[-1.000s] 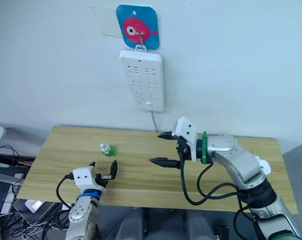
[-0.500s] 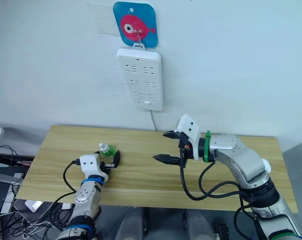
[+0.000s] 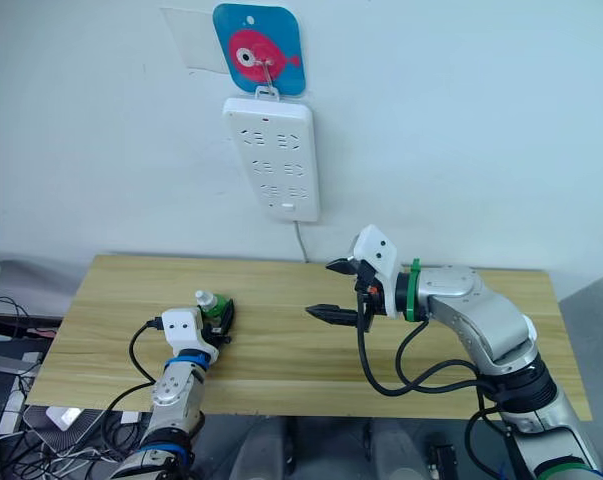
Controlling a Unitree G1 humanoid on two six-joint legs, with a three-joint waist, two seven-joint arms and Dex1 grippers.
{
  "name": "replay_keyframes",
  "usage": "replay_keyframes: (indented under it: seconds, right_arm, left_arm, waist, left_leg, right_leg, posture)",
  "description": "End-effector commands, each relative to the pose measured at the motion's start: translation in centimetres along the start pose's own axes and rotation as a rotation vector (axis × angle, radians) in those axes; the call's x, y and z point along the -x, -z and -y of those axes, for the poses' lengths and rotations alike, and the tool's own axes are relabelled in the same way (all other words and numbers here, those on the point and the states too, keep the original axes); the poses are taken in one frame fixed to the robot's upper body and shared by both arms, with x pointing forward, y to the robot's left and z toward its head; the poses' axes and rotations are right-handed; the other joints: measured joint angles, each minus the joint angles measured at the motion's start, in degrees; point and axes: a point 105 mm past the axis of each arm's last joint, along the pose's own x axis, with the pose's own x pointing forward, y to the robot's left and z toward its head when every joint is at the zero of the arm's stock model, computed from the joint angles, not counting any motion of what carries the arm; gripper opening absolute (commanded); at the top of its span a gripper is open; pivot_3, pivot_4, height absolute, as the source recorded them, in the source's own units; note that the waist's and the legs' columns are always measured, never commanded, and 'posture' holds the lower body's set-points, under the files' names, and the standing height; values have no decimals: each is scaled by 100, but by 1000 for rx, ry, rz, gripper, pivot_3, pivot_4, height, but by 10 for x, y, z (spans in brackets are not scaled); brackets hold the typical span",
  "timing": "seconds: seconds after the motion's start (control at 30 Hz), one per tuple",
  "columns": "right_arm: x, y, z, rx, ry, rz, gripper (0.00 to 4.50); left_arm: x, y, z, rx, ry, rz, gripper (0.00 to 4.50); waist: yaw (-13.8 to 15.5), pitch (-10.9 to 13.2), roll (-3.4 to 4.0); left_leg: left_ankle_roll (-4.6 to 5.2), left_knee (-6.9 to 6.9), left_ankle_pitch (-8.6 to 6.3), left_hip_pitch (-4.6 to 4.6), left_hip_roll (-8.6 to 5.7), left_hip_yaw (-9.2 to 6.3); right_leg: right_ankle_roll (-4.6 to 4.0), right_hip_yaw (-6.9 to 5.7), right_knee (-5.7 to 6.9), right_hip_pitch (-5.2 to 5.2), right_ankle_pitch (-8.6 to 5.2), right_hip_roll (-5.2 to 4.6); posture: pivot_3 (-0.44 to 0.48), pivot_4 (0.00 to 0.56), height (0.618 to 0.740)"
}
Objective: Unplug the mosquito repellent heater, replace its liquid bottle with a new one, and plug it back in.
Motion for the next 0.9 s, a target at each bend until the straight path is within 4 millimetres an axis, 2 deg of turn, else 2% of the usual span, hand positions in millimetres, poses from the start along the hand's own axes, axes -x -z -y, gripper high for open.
replay_keyframes:
  seconds: [0.03, 0.13, 0.23, 0.37, 0.43, 0.57, 0.9]
  right_arm:
    - [5, -8, -4, 46, 10, 40, 4500]
    - [10, 3, -7, 62, 14, 28, 4500]
    - [11, 19, -11, 65, 24, 16, 4500]
    - [7, 26, -14, 44, 51, 50, 4500]
    - [6, 26, -14, 40, 72, 68, 4500]
    - [6, 23, -12, 29, 119, 98, 4500]
    - [0, 19, -14, -8, 177, 149, 4500]
  left_arm:
    - [4, -5, 24, -144, 163, -17, 2253]
    - [9, -30, 66, -212, 431, 18, 2253]
    - [25, -66, 110, -240, 735, 43, 2253]
    - [43, -87, 141, -284, 1007, 35, 2253]
    - [47, -95, 151, -295, 1105, 42, 2253]
    - [46, -105, 160, -304, 1202, 60, 2253]
    - [36, -115, 164, -309, 1274, 71, 2253]
  waist:
    - [-2, 1, 1]
    - [34, 6, -2]
    - [45, 10, -3]
    - [-4, 9, 1]
    - [-33, 9, 1]
    - [-50, 9, 1]
    - [-154, 7, 1]
  left_leg:
    - [0, -1, 0, 0, 0, 0]
    - [-3, -11, 1, -1, -1, 0]
    - [-5, -16, 3, -13, 0, -4]
    - [-8, -20, 4, -8, 1, -1]
    - [-8, -20, 4, -6, 1, -1]
    - [-7, -20, 4, -8, 0, -2]
    - [-7, -17, 4, -18, -1, -6]
  right_leg:
    - [0, 0, -1, 0, 0, 0]
    - [0, -2, -11, 1, 0, -2]
    - [0, -9, -24, -3, 0, -4]
    - [0, -3, -25, -2, 0, -1]
    - [0, 0, -24, -3, 0, 2]
    - [0, -2, -27, -5, 0, 2]
    - [-1, -6, -26, -11, 0, 1]
  posture:
    - [-36, 317, 740]
    - [-26, 311, 740]
    - [-23, 302, 740]
    - [-46, 282, 740]
    - [-62, 275, 740]
    - [-96, 259, 740]
    - [-144, 236, 740]
